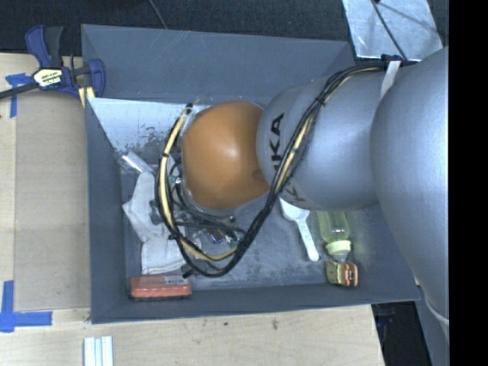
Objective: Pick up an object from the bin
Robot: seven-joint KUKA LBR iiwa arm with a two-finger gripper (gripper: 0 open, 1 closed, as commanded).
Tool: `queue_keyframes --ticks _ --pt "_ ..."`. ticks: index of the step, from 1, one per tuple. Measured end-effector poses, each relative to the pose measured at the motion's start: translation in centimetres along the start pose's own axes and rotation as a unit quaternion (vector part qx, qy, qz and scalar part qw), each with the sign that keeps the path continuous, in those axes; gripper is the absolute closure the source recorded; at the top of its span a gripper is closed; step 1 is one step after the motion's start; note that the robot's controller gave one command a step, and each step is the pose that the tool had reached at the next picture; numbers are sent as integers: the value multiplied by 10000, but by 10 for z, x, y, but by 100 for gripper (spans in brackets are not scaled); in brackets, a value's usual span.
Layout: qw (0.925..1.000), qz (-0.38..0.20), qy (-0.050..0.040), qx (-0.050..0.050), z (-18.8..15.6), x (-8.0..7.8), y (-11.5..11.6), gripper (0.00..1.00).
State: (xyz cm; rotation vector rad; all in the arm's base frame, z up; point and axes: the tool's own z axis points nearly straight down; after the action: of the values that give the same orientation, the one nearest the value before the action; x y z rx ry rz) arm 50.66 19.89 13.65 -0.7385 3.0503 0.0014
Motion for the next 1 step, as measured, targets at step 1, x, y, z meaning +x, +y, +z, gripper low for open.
queue_keyframes --ticks 1 --pt "9955 -951 -8 5 46 -14 26 0"
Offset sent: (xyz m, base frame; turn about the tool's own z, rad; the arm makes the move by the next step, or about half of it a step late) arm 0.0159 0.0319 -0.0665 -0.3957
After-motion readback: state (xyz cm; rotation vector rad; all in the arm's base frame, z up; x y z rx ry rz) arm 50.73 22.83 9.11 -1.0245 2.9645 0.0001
